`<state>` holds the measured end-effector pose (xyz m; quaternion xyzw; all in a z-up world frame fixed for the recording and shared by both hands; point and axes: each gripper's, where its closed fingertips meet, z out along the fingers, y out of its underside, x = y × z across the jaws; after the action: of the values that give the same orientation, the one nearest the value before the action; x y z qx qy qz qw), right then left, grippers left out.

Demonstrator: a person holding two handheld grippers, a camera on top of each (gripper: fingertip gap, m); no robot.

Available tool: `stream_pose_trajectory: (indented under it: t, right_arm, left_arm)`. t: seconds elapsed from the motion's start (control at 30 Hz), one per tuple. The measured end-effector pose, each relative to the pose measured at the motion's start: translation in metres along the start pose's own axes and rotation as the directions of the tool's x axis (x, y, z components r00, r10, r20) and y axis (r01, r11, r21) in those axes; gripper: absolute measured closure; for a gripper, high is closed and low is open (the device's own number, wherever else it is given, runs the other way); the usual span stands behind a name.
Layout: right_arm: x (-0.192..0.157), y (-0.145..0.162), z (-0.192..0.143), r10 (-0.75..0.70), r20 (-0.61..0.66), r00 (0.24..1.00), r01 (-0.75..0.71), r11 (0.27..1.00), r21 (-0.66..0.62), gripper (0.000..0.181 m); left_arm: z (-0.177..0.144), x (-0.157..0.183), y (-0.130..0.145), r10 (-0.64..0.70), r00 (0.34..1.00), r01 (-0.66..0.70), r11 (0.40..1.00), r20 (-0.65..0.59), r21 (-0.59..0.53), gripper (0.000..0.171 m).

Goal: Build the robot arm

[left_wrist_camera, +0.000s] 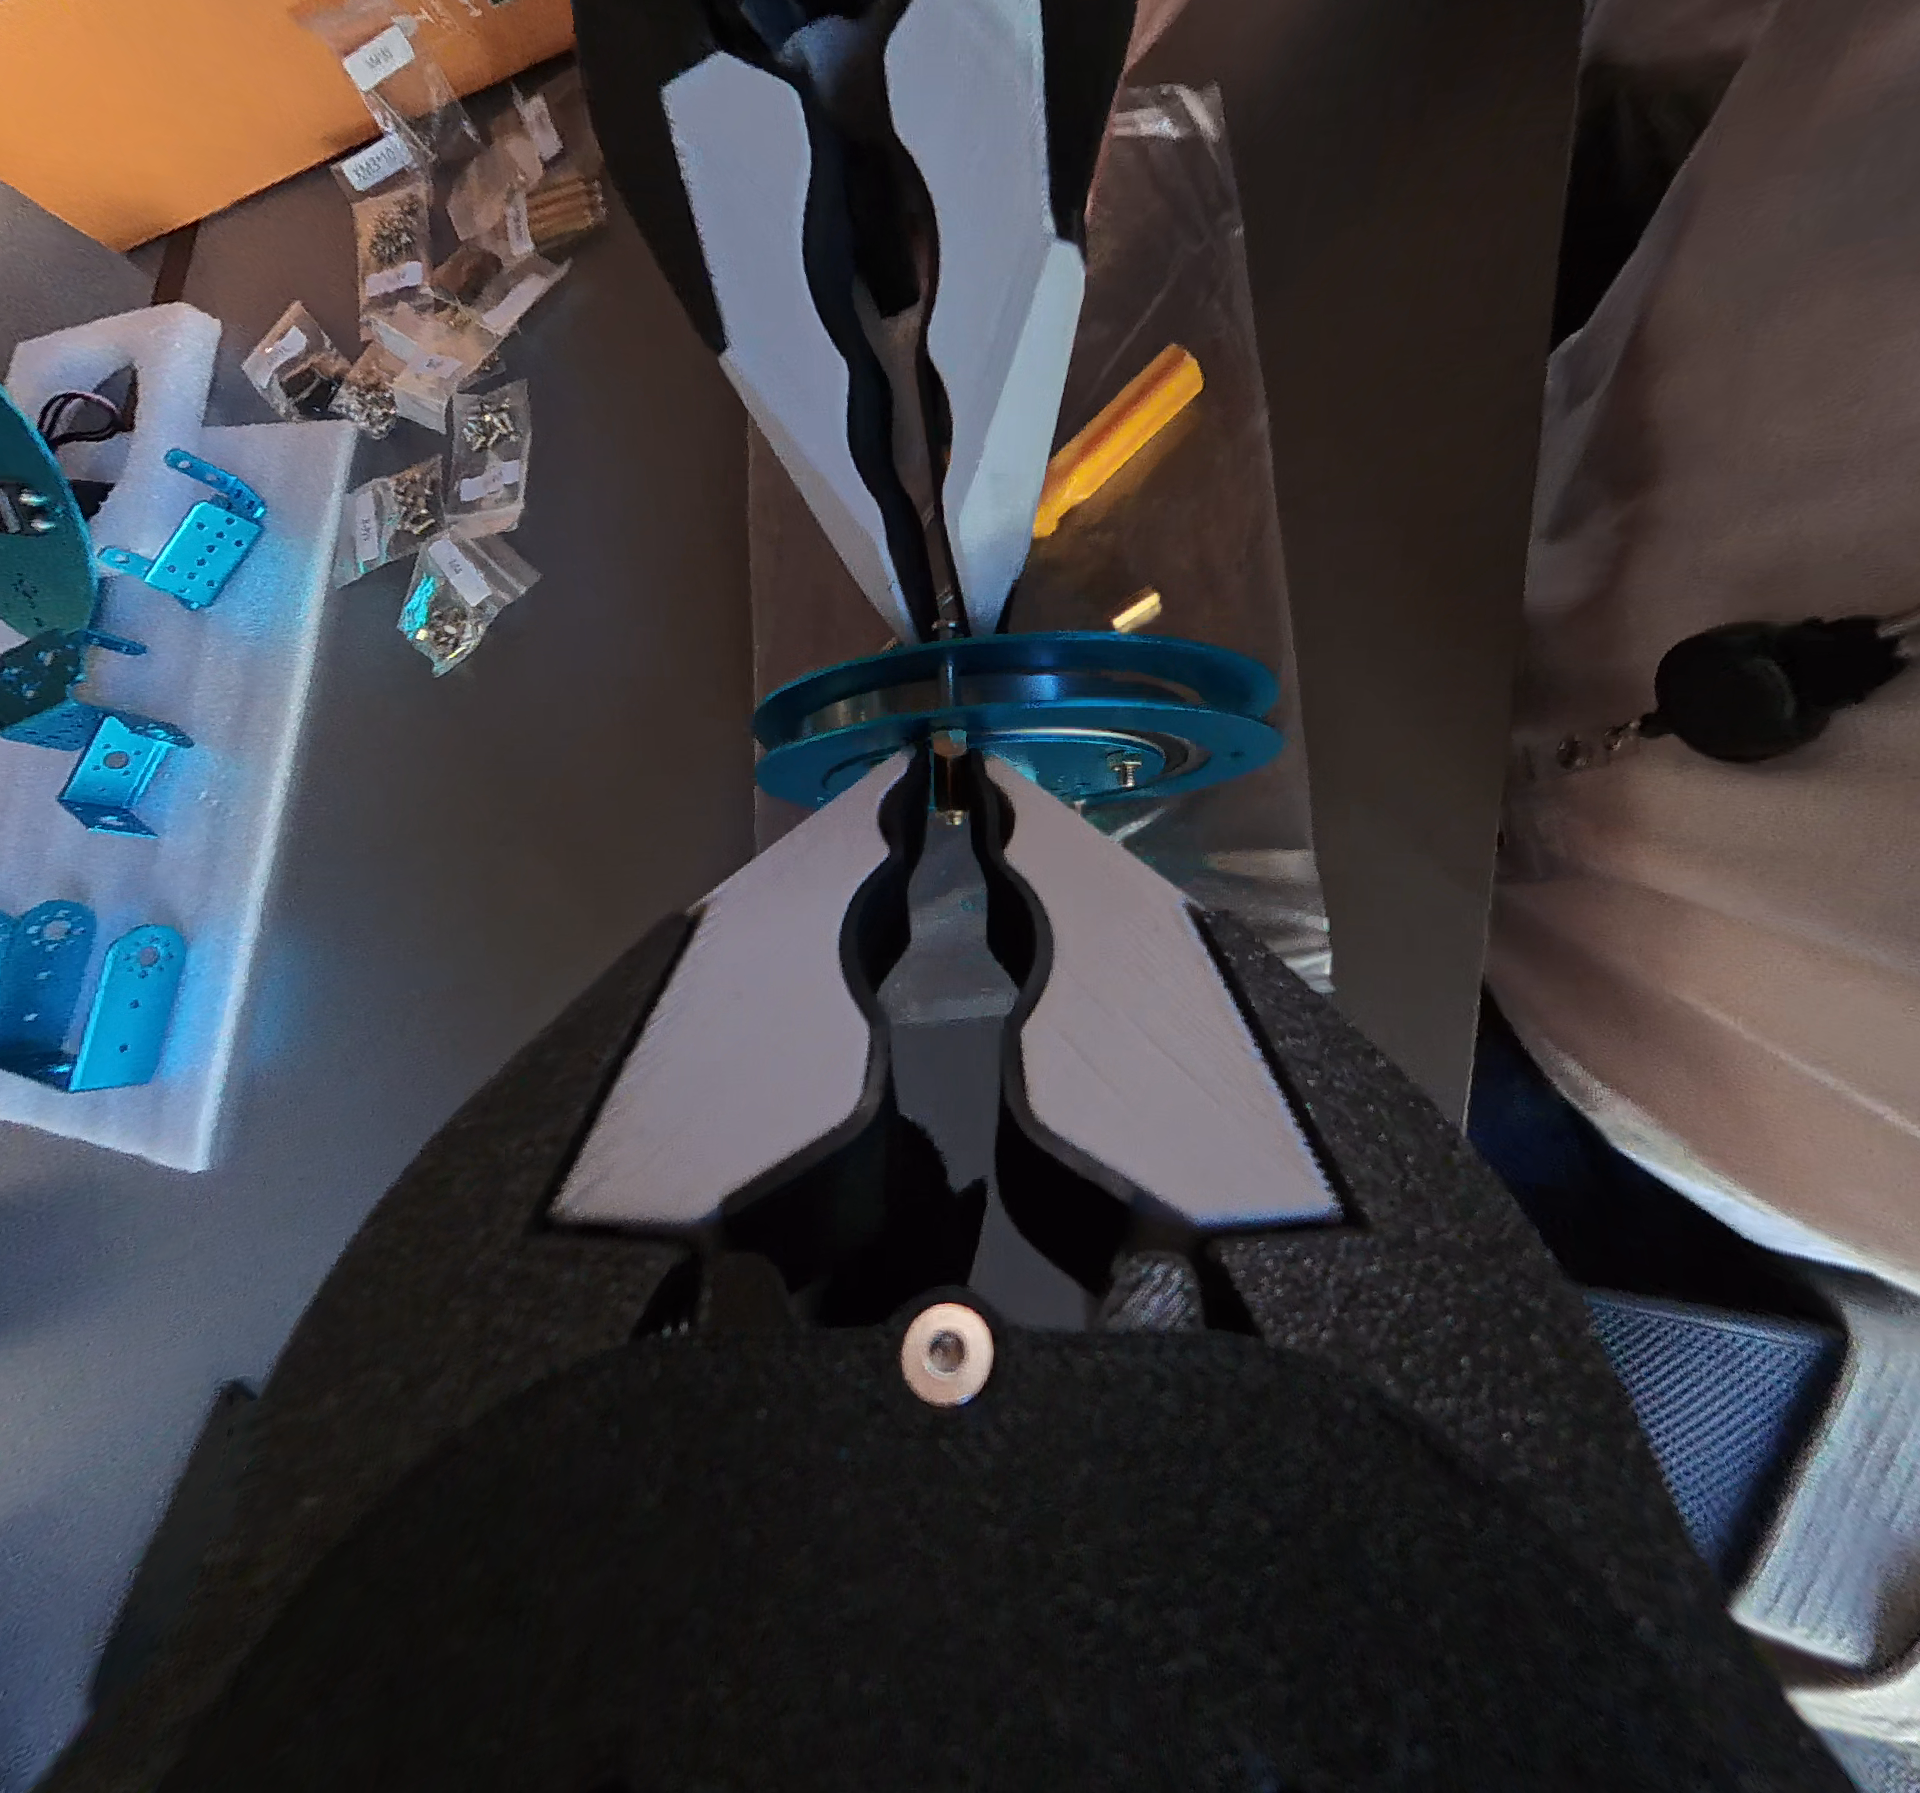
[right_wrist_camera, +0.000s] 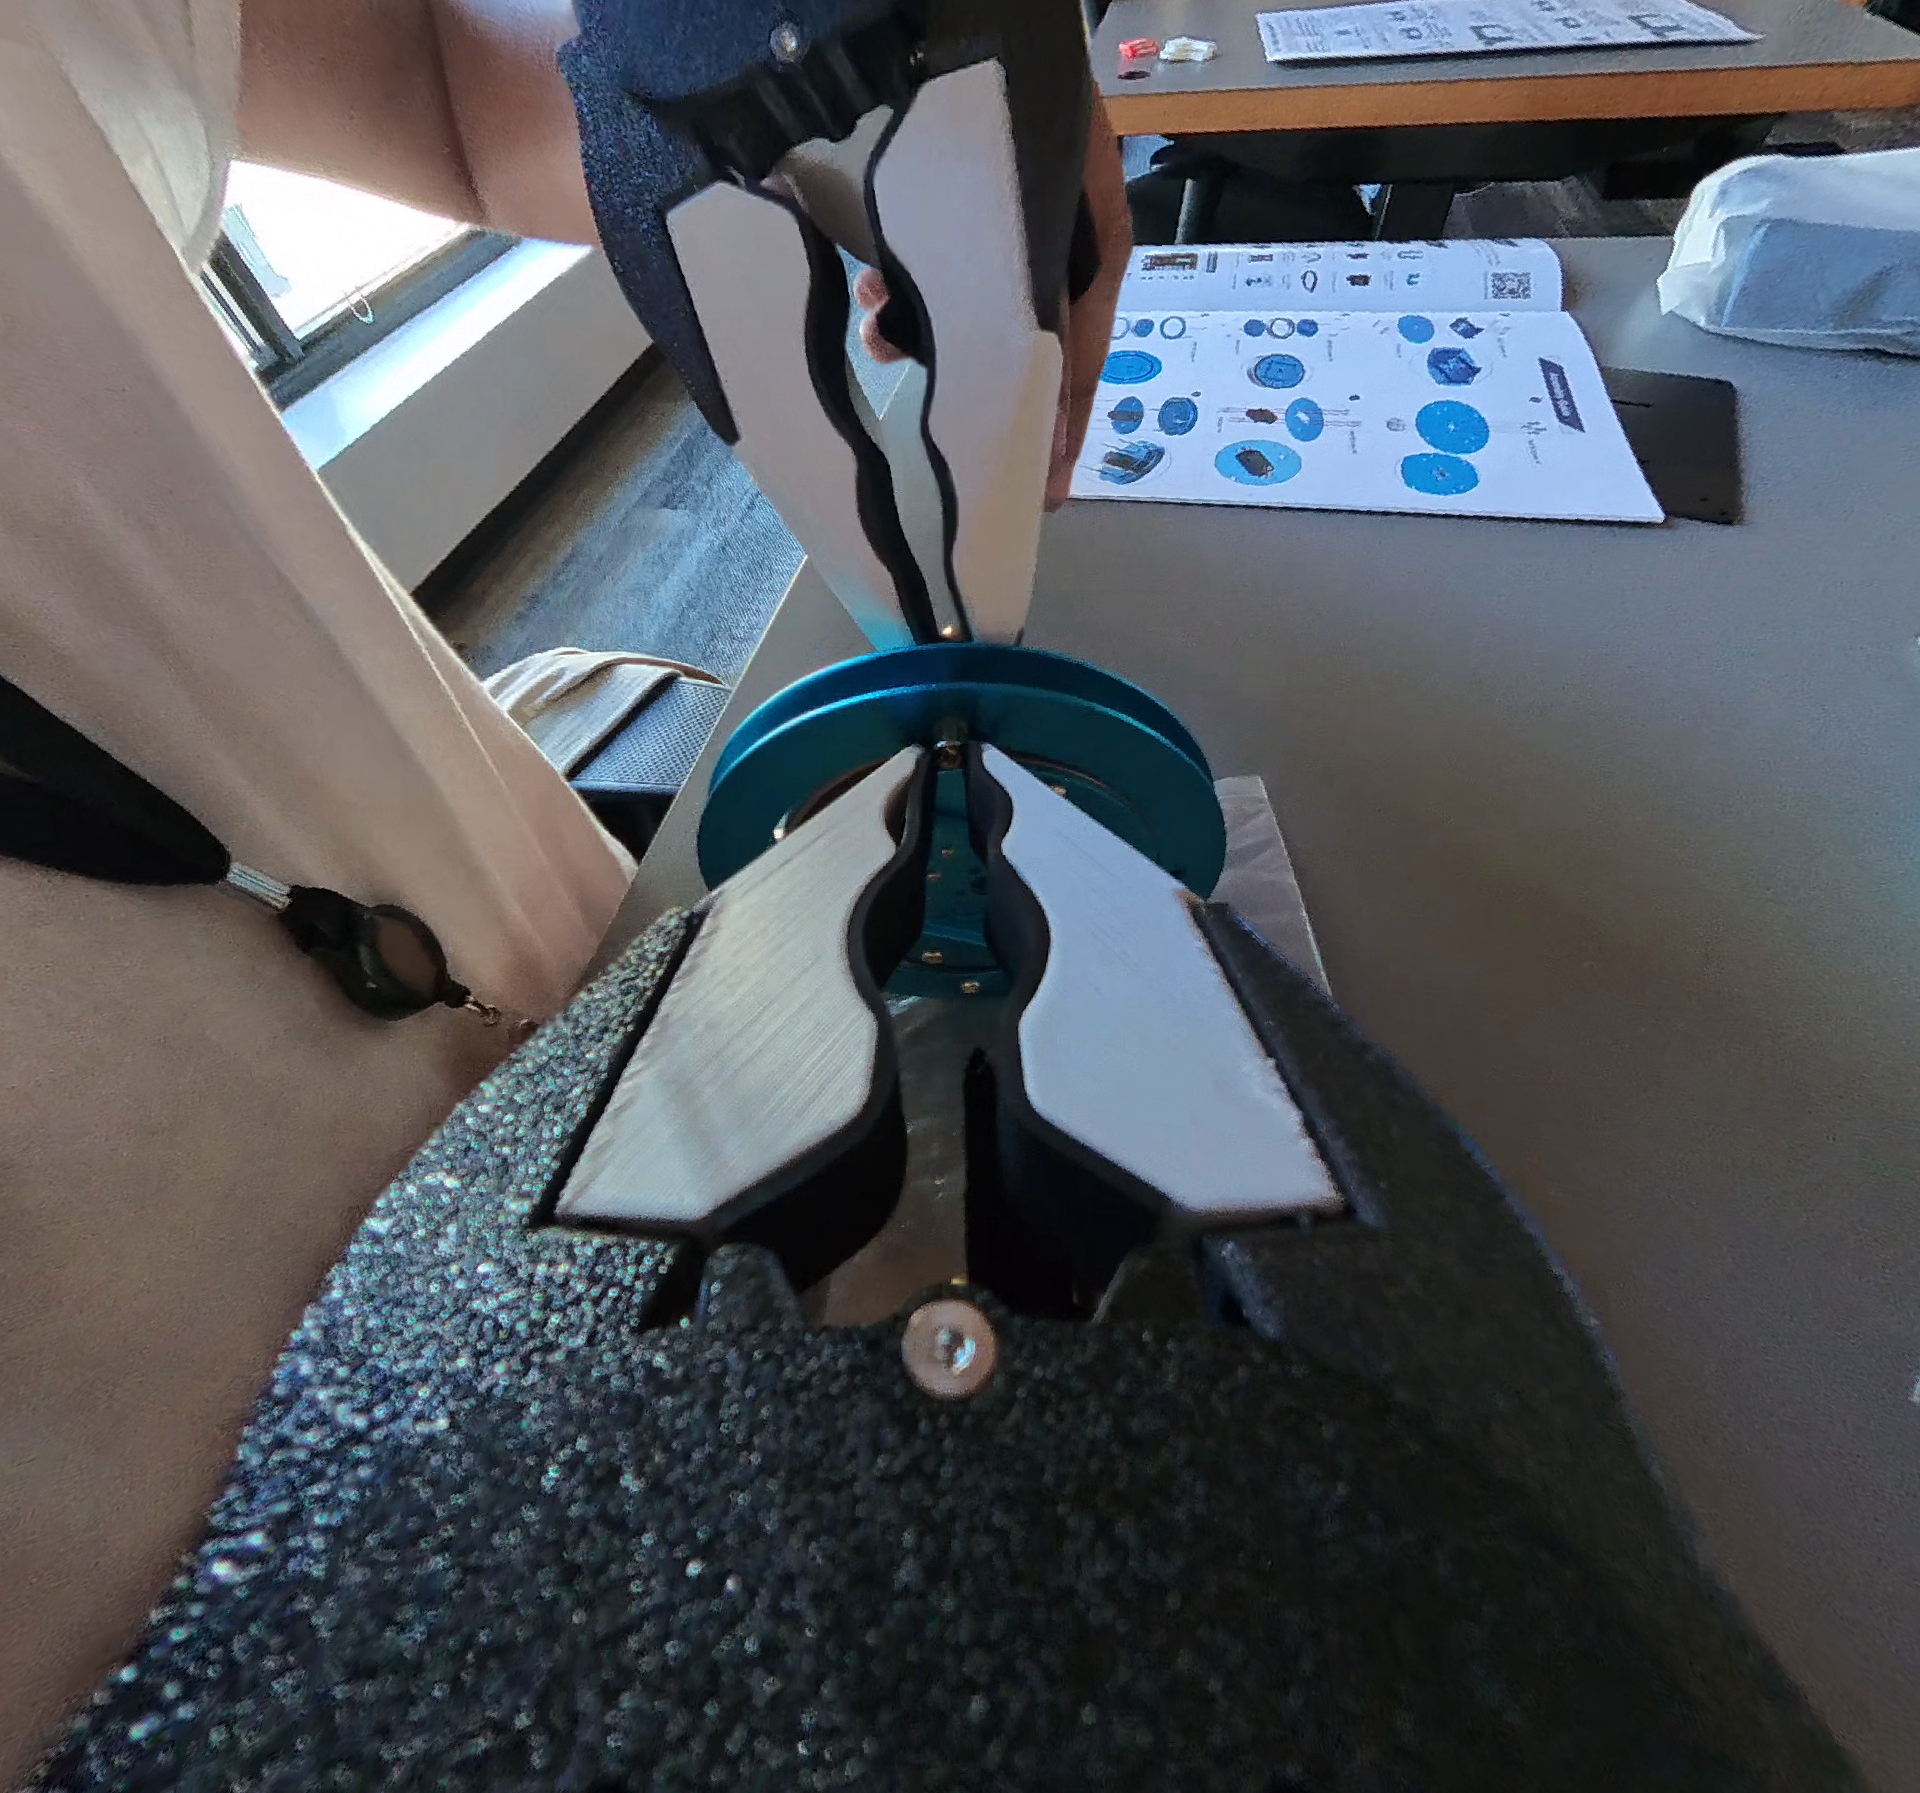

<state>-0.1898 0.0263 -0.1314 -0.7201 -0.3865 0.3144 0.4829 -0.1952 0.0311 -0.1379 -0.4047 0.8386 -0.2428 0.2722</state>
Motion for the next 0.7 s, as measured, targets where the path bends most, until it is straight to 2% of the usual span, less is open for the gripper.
stream_pose_trajectory:
  t: [0.2,0.37,0.43,0.53,0.63,0.7]
  right_arm:
    - [0.003,-0.002,0.004,-0.048,-0.044,0.998,0.046,0.998,-0.035,0.177]
    - [0.004,0.0,0.0,-0.027,-0.056,0.998,0.024,0.998,-0.056,0.175]
    - [0.013,0.003,-0.024,-0.044,-0.126,0.991,0.034,0.997,-0.076,0.171]
    - [0.027,0.012,-0.089,-0.005,-0.266,0.964,-0.02,0.996,-0.09,0.16]
    - [0.031,0.06,-0.136,0.104,-0.415,0.904,-0.215,0.949,-0.231,0.132]
    - [0.018,0.072,-0.126,0.181,-0.465,0.866,-0.307,0.928,-0.21,0.148]
  left_arm:
    - [0.0,-0.004,0.005,0.038,0.999,-0.035,0.996,0.03,-0.085,0.167]
    - [0.001,-0.007,0.006,0.091,0.993,-0.081,0.989,0.08,-0.126,0.167]
    - [0.0,-0.01,0.008,0.124,0.987,-0.108,0.983,0.102,-0.147,0.167]
    - [0.0,-0.011,0.009,0.137,0.985,-0.121,0.981,0.105,-0.152,0.167]
    - [0.002,-0.008,0.006,0.099,0.992,-0.089,0.989,0.077,-0.119,0.167]
    - [0.003,-0.007,0.003,0.09,0.993,-0.083,0.992,0.073,-0.096,0.167]
